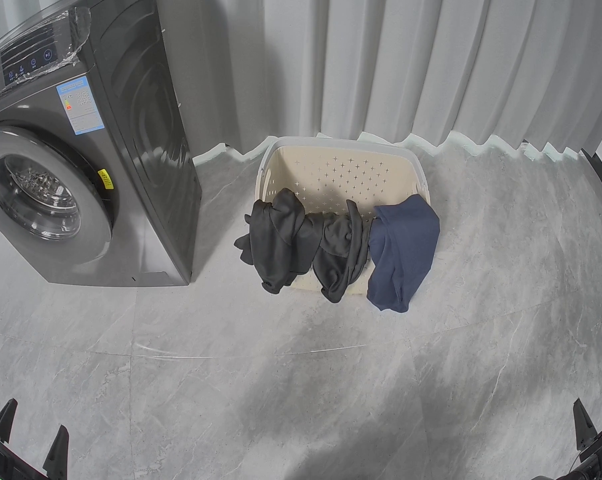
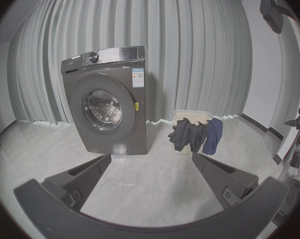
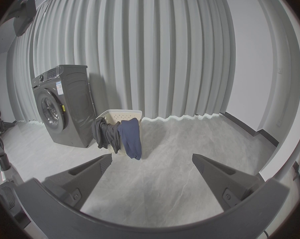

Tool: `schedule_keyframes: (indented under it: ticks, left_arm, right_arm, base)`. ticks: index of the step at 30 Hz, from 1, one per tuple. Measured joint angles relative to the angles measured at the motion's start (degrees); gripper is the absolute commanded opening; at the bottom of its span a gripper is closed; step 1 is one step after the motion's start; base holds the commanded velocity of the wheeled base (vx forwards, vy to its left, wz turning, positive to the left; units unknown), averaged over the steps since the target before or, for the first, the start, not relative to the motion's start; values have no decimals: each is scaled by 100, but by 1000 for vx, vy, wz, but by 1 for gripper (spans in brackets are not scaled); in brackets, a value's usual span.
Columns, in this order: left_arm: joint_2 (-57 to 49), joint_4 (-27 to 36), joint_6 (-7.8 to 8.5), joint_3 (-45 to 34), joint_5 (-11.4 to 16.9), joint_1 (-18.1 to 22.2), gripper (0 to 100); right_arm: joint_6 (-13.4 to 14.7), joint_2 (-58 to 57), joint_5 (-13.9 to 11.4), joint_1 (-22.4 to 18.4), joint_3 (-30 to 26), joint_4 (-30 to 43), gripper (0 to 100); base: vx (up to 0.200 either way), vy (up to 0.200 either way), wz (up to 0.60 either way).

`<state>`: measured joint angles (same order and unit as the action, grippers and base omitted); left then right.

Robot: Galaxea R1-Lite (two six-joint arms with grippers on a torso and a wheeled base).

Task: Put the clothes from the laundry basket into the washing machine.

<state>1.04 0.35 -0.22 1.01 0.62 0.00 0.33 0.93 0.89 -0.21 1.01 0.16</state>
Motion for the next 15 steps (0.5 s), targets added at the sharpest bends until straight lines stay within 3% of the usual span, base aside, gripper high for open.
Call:
schedule_keyframes:
  ticks: [2,11,15]
  left_arm:
    - [0,0,-2,0,-2,0,100]
    - [0,0,-38,0,-2,0,100]
    - [0,0,-38,0,-2,0,100]
  right_arm:
    - [0,0,0,10,0,0,100]
    - [0,0,0,7,0,2,100]
    - [2,0,-2,5,0,0,100]
  base:
    - [200,0,0]
    - [0,0,0]
    - [0,-200,0]
